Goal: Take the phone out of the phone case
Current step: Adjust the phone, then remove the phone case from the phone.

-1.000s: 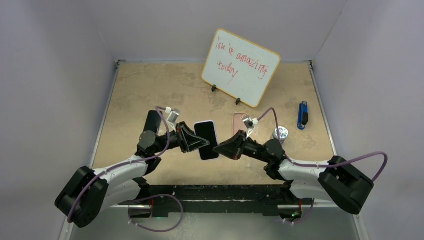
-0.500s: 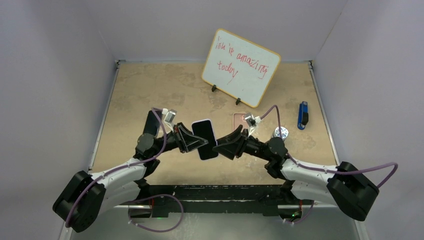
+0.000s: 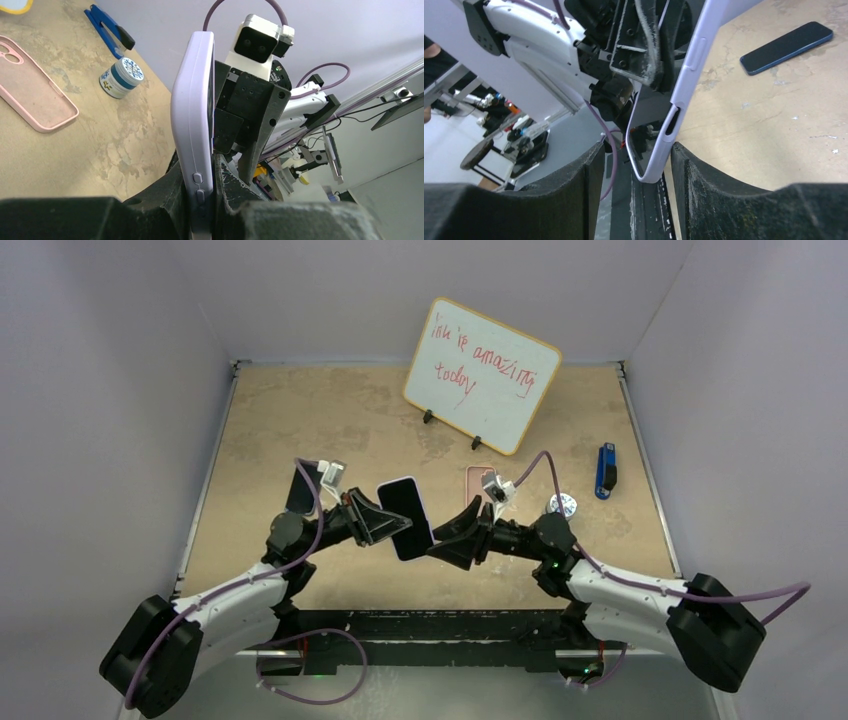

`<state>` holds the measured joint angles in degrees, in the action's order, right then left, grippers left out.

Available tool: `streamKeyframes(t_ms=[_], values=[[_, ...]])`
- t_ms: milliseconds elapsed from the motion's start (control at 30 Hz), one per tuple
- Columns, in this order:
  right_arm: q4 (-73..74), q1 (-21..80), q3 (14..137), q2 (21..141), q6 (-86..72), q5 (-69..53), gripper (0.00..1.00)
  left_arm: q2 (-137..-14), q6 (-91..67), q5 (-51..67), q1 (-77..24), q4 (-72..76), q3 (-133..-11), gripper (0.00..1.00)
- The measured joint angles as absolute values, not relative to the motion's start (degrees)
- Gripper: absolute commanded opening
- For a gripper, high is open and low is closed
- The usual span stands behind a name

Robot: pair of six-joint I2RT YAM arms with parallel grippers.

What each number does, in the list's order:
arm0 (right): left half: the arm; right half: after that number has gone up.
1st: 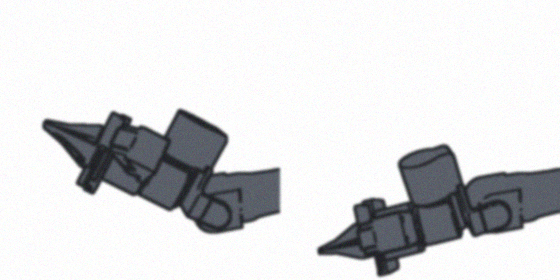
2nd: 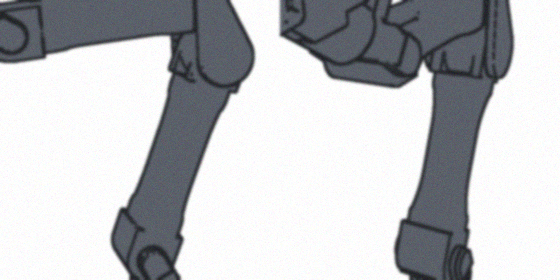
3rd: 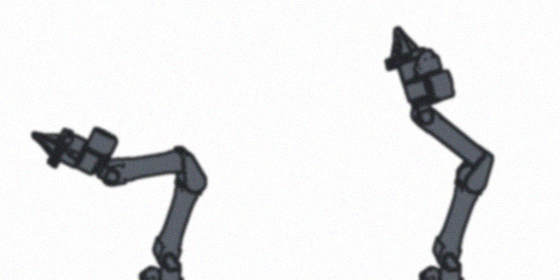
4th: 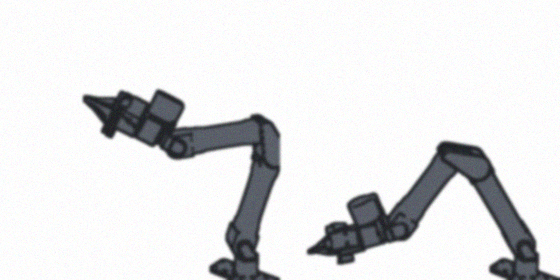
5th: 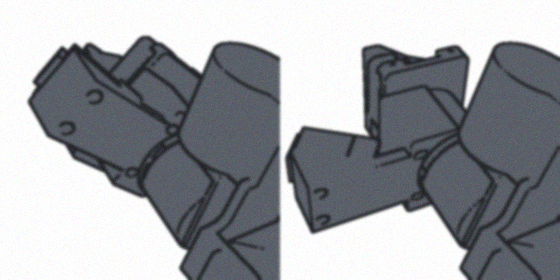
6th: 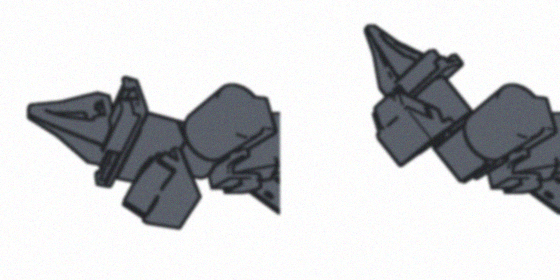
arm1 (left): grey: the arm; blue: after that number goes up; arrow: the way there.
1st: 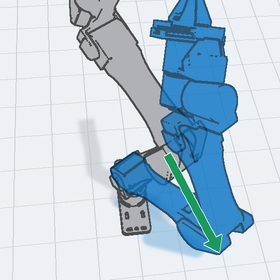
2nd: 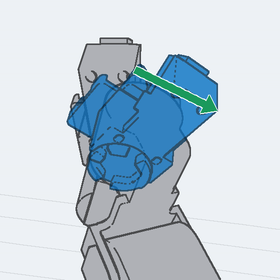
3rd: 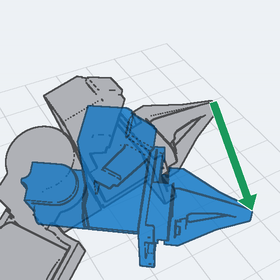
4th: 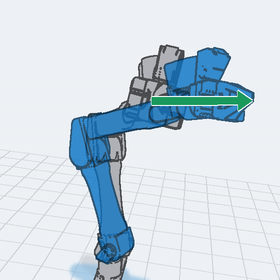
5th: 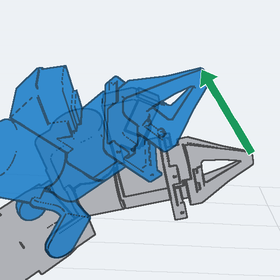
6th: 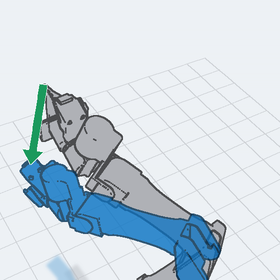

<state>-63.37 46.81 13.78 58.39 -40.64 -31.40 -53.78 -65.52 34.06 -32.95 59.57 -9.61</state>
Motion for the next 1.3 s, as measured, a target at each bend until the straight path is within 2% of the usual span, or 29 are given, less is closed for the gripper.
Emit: streamKeyframes(t_ms=[467, 900, 967, 1233, 1300], values=[[-57.0, 46.5, 16.7, 56.5, -33.3, -38.5, 0.35, -53.8, -67.0, 38.8, -32.8, 58.7, -11.4, 0.0], [-53.5, 46.4, 19.0, 58.9, -27.1, -45.7, 0.32, -54.2, -67.1, 40.8, -32.7, 58.7, -12.2, 0.0], [-52.2, 46.4, 19.6, 58.9, -25.8, -46.2, 0.28, -54.4, -67.1, 41.2, -32.6, 58.7, -12.4, 0.0], [-48.3, 46.4, 21.0, 58.9, -21.3, -48.2, 0.01, -54.5, -66.9, 42.7, -32.2, 59.1, -12.5, 0.0], [-47.8, 46.4, 21.3, 58.9, -19.4, -49.1, 0.0, -54.7, -66.8, 43.2, -32.3, 59.3, -12.5, 0.0]])
